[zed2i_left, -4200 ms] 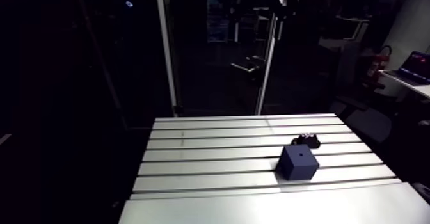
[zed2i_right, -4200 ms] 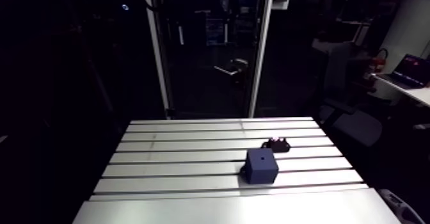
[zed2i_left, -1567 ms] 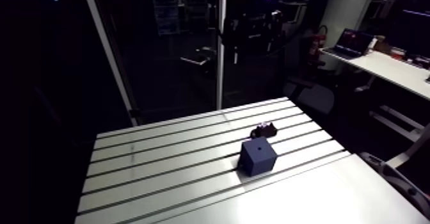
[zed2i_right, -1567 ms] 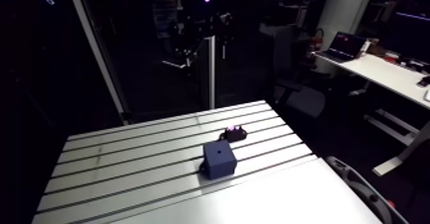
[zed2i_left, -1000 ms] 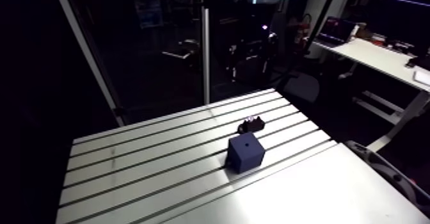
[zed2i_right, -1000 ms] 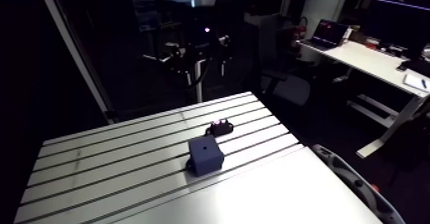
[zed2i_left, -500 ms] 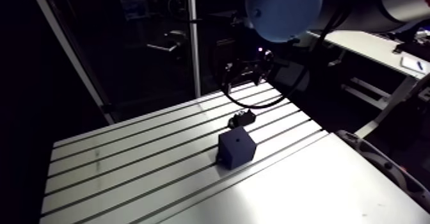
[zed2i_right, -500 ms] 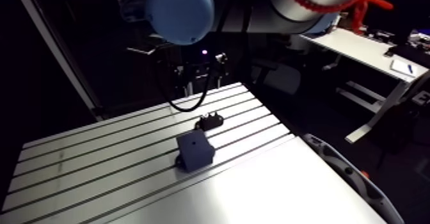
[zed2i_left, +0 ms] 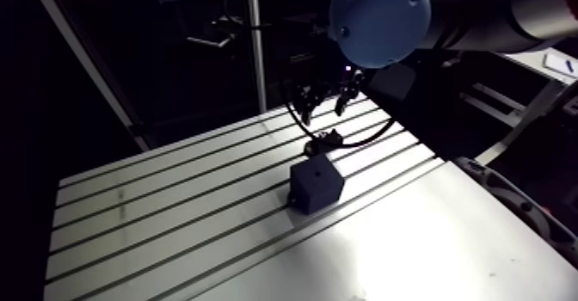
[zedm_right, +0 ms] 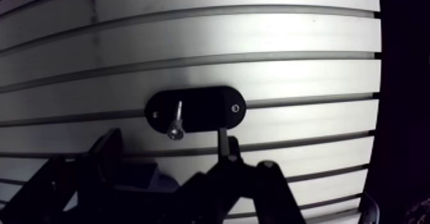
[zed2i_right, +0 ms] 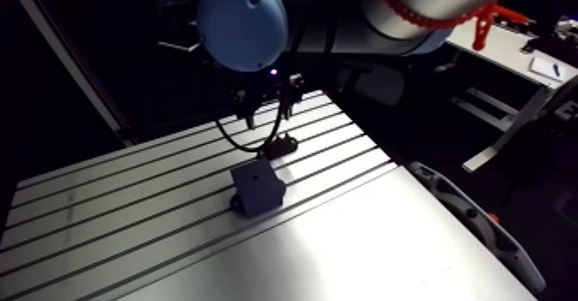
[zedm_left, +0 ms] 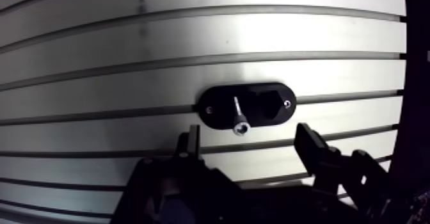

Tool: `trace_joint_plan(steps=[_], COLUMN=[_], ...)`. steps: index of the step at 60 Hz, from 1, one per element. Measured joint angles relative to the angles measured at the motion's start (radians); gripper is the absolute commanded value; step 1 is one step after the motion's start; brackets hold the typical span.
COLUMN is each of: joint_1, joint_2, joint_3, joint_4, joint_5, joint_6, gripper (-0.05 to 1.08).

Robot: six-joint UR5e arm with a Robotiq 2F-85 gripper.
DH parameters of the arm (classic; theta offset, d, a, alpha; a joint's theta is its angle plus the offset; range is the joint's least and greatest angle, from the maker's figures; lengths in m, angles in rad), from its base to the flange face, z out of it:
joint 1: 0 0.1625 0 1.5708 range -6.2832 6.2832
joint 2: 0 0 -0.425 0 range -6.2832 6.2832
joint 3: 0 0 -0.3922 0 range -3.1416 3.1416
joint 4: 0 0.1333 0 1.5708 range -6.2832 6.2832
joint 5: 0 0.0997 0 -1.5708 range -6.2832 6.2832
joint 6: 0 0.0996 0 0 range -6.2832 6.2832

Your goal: Pick up the M10 bolt and insert it into the hole until fully seated.

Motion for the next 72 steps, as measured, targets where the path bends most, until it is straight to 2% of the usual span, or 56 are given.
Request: trace_joint_plan(steps=[39,58,72], joint_1=[-0.034,-0.032,-0.028], joint_2=[0.022,0.022,0.021], joint_3=[0.047,0.047,0.046], joint_4=[-0.041,-0.056,-0.056], joint_5=[0.001,0.027,0.034], joint_6=[-0.006,-0.008,-0.009], gripper=[0.44,0.44,0.46])
